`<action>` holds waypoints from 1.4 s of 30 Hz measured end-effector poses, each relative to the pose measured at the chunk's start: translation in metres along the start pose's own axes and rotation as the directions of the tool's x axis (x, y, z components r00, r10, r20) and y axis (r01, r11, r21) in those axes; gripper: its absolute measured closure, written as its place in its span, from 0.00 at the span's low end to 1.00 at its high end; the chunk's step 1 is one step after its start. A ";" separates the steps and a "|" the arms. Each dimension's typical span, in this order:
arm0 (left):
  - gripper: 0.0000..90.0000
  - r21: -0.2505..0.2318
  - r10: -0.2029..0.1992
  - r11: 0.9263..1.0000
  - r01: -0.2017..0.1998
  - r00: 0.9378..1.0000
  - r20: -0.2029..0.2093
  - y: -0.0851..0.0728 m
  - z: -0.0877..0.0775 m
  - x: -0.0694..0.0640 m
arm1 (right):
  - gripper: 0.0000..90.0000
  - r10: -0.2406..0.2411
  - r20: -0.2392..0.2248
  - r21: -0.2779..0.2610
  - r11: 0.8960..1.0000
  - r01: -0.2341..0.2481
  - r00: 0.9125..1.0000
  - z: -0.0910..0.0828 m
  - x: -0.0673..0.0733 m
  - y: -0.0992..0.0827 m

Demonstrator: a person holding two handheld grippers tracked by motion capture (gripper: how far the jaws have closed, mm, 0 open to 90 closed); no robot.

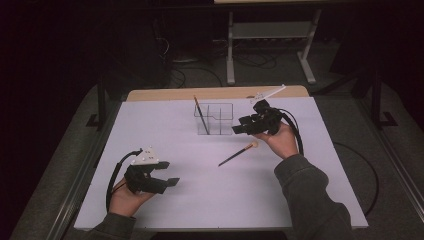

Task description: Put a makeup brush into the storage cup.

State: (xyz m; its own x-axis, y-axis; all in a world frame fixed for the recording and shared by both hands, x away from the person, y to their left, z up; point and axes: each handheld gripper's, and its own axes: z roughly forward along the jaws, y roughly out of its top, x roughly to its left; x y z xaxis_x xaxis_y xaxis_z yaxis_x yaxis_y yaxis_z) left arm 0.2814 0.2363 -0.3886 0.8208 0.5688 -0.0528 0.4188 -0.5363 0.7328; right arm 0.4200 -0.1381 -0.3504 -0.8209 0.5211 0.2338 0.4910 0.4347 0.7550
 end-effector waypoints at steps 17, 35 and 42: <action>0.35 -0.003 -0.001 1.000 0.001 1.000 0.008 0.002 0.004 -0.002 | 0.48 -0.002 -0.012 0.008 1.000 0.002 1.000 -0.004 0.004 -0.022; 0.36 -0.012 -0.014 1.000 0.014 1.000 0.027 0.008 0.010 -0.002 | 0.46 0.039 -0.014 -0.041 0.998 -0.039 0.999 -0.027 0.005 -0.068; 0.35 -0.028 -0.030 0.999 0.031 0.999 0.029 0.015 0.013 -0.003 | 0.46 0.040 -0.017 -0.059 0.997 -0.041 0.999 -0.034 0.010 -0.080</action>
State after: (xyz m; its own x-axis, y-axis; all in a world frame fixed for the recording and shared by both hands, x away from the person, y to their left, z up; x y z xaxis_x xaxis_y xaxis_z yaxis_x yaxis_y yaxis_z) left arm 0.2905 0.2185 -0.3858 0.8187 0.5663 -0.0949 0.4331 -0.5005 0.7496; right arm 0.3628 -0.1928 -0.3872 -0.8055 0.5253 0.2742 0.5061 0.3692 0.7795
